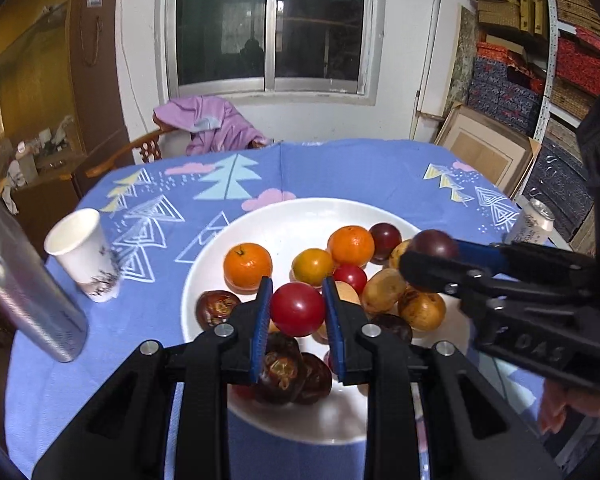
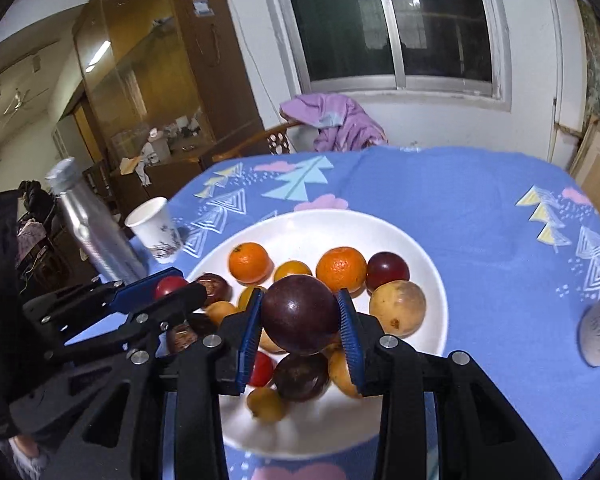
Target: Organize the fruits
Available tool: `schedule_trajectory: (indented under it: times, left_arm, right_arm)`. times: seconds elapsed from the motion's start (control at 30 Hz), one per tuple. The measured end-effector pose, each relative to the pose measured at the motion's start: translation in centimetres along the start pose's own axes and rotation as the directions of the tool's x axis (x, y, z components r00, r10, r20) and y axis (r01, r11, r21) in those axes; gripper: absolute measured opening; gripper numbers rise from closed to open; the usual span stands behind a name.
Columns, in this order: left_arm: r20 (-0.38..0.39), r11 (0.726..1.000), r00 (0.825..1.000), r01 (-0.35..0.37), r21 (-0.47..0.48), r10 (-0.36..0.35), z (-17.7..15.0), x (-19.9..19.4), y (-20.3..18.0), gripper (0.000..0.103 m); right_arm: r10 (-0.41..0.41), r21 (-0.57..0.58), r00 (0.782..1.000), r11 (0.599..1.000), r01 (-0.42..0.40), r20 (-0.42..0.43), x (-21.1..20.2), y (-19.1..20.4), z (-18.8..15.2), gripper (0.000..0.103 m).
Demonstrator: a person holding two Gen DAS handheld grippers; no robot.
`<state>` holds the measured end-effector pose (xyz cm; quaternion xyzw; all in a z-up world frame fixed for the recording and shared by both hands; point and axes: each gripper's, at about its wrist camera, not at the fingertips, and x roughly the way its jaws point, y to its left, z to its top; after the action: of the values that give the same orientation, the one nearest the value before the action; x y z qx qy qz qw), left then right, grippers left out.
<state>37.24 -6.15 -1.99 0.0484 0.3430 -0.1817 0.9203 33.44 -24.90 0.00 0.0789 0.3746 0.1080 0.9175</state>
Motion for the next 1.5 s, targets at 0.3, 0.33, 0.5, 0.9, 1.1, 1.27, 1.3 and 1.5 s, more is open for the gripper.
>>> schedule_trajectory:
  times: [0.3, 0.33, 0.5, 0.9, 1.1, 1.27, 1.3, 1.5]
  left_arm:
    - [0.018, 0.996, 1.000, -0.015, -0.088, 0.016, -0.4, 0.9, 1.8, 0.069]
    - [0.022, 0.995, 1.000, -0.015, -0.096, 0.017, -0.6, 0.3, 1.9, 0.071]
    - [0.061, 0.994, 0.998, -0.022, -0.111, 0.029, -3.3, -4.4, 1.7, 0.089]
    - [0.065, 0.988, 0.991, -0.111, -0.103, 0.118, -13.6, -13.5, -1.3, 0.099]
    - [0.091, 0.977, 0.977, -0.181, -0.114, 0.192, -15.3, -15.2, -1.7, 0.099]
    - [0.108, 0.964, 0.961, -0.244, -0.107, 0.256, -15.5, -15.8, -1.6, 0.099]
    - [0.110, 0.964, 0.960, -0.246, -0.098, 0.256, -15.5, -15.6, -1.7, 0.099]
    - [0.073, 0.978, 0.976, -0.200, -0.057, 0.203, -15.5, -14.8, -2.2, 0.099]
  right_arm:
    - [-0.061, 0.039, 0.998, 0.997, 0.060, 0.027, 0.3, -1.0, -1.1, 0.065]
    - [-0.063, 0.039, 0.997, 0.997, 0.062, 0.032, -0.3, -1.0, -1.3, 0.067]
    - [-0.097, 0.031, 0.993, 0.995, 0.096, 0.066, -4.8, 0.0, -4.3, 0.094]
    - [-0.166, 0.043, 0.981, 0.986, 0.163, 0.099, -11.8, 2.5, -15.0, 0.100]
    - [-0.152, -0.008, 0.970, 0.988, 0.156, 0.192, -14.2, 3.8, -17.4, 0.100]
    - [-0.115, 0.013, 0.973, 0.993, 0.115, 0.201, -14.9, 3.4, -17.5, 0.100]
    - [-0.126, 0.002, 0.971, 0.992, 0.129, 0.204, -14.9, 3.6, -17.5, 0.100]
    - [-0.163, -0.027, 0.974, 0.985, 0.169, 0.161, -13.9, 4.5, -17.9, 0.100]
